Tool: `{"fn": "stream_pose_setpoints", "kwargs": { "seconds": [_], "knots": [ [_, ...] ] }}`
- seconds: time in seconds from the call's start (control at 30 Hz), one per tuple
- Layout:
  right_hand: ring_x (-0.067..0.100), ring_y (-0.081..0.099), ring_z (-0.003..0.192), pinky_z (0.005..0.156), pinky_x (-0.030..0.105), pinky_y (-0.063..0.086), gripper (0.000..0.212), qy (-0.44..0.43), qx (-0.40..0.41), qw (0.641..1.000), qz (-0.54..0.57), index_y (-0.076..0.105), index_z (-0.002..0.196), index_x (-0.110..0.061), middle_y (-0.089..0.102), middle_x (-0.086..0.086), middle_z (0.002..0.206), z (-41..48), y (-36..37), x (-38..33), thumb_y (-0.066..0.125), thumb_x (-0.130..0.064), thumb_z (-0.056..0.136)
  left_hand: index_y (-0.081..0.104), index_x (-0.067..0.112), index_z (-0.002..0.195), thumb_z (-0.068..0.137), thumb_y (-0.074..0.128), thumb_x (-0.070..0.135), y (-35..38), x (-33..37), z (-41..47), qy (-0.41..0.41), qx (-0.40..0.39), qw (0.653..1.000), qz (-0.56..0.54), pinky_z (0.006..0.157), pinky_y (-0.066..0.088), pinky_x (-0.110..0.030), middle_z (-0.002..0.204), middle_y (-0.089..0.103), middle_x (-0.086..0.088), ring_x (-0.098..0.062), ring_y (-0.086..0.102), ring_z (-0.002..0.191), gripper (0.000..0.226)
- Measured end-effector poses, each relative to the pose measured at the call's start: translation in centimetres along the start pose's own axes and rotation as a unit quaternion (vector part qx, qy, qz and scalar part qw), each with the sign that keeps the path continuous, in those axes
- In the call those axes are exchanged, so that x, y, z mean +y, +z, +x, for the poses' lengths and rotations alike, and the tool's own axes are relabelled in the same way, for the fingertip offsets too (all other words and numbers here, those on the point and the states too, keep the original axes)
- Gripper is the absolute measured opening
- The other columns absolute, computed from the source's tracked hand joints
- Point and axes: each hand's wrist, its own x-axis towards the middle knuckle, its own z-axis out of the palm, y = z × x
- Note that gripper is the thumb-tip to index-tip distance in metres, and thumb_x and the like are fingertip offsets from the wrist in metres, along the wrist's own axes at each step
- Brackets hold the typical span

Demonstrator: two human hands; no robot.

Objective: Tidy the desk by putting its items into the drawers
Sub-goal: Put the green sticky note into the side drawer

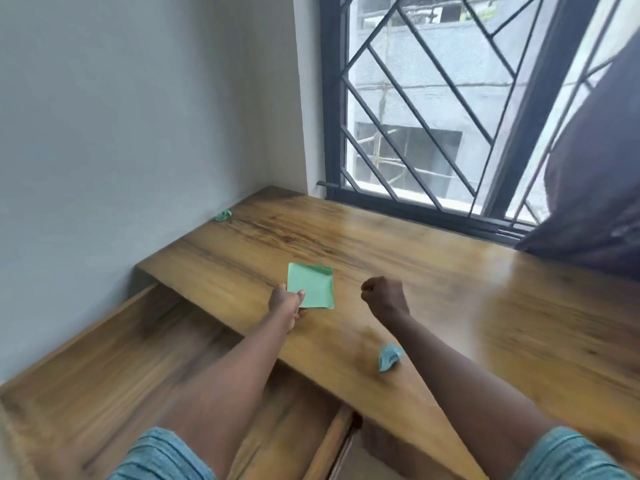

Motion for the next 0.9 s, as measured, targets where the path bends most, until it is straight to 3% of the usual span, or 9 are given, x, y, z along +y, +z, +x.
{"fn": "stream_pose_setpoints", "kwargs": {
  "seconds": [0.13,0.23,0.33,0.4,0.53,0.57,0.7,0.9],
  "knots": [
    [0.028,0.066,0.091,0.073,0.027,0.05,0.023,0.032,0.005,0.999,0.031,0.073,0.098,-0.001,0.071,0.018,0.099,-5.1,0.3,-0.8,0.054,-0.002,0.086,0.05,0.003,0.117,0.093,0.054,0.003,-3.2,-1.6,-4.1,0.016,-0.025,1.0,-0.012,0.061,0.05,-0.03,0.115,0.057,-0.015,-0.027,0.056,0.093,0.023],
    [0.024,0.065,0.095,0.07,0.021,0.043,0.021,0.037,-0.011,0.997,0.067,0.072,0.103,-0.002,0.071,0.015,0.103,-9.1,1.0,-2.2,0.058,-0.006,0.088,0.05,0.0,0.122,0.093,0.054,0.002,-6.9,-2.5,-6.6,0.027,-0.017,0.999,-0.012,0.06,0.05,-0.029,0.11,0.056,-0.011,-0.026,0.055,0.095,0.029],
    [0.023,0.062,0.098,0.07,0.019,0.036,0.025,0.045,-0.045,0.994,0.084,0.069,0.109,-0.004,0.069,0.014,0.109,-11.9,1.9,-3.5,0.066,-0.014,0.086,0.052,0.0,0.12,0.09,0.059,0.004,-10.7,-3.2,-7.9,0.029,-0.006,1.0,-0.002,0.071,0.053,-0.038,0.121,0.061,-0.013,-0.028,0.06,0.1,0.03],
    [0.02,0.06,0.093,0.069,0.017,0.035,0.032,0.041,-0.074,0.993,0.077,0.067,0.112,-0.005,0.068,0.013,0.109,-13.8,2.6,-4.2,0.071,-0.017,0.082,0.051,-0.001,0.121,0.09,0.059,0.002,-13.4,-3.6,-8.7,0.028,-0.009,1.0,-0.004,0.074,0.053,-0.036,0.12,0.06,-0.014,-0.025,0.058,0.099,0.031],
    [0.022,0.062,0.096,0.069,0.016,0.037,0.028,0.007,-0.09,0.995,0.051,0.068,0.112,-0.006,0.068,0.014,0.108,-16.4,4.8,-4.9,0.066,-0.01,0.084,0.045,0.0,0.131,0.093,0.054,0.0,-18.1,-4.2,-8.4,0.039,0.008,0.999,0.02,0.054,0.052,-0.026,0.126,0.058,-0.02,-0.023,0.056,0.097,0.039],
    [0.022,0.062,0.093,0.07,0.017,0.038,0.027,-0.004,-0.094,0.994,0.05,0.068,0.111,-0.005,0.069,0.015,0.107,-16.9,5.6,-5.2,0.066,-0.01,0.085,0.044,0.001,0.132,0.094,0.053,0.001,-19.3,-4.6,-7.9,0.035,0.017,0.999,0.029,0.055,0.05,-0.027,0.127,0.058,-0.02,-0.024,0.057,0.097,0.039],
    [0.024,0.061,0.103,0.079,0.022,0.046,0.031,-0.041,-0.113,0.992,0.046,0.065,0.117,-0.005,0.064,0.012,0.116,-17.8,9.8,-7.2,0.064,-0.011,0.087,0.046,0.003,0.129,0.095,0.051,0.005,-23.9,-6.9,-5.1,-0.006,0.036,0.997,0.073,0.078,0.046,-0.035,0.125,0.061,-0.021,-0.029,0.061,0.102,0.035],
    [0.024,0.06,0.102,0.082,0.028,0.046,0.033,-0.026,-0.139,0.99,-0.003,0.065,0.118,-0.014,0.062,0.007,0.114,-17.6,18.4,-11.6,0.065,-0.014,0.085,0.046,0.002,0.13,0.093,0.054,0.003,-30.5,-10.4,0.9,-0.039,0.036,0.99,0.129,0.09,0.054,-0.042,0.124,0.061,-0.021,-0.034,0.063,0.11,0.037]
  ]
}}
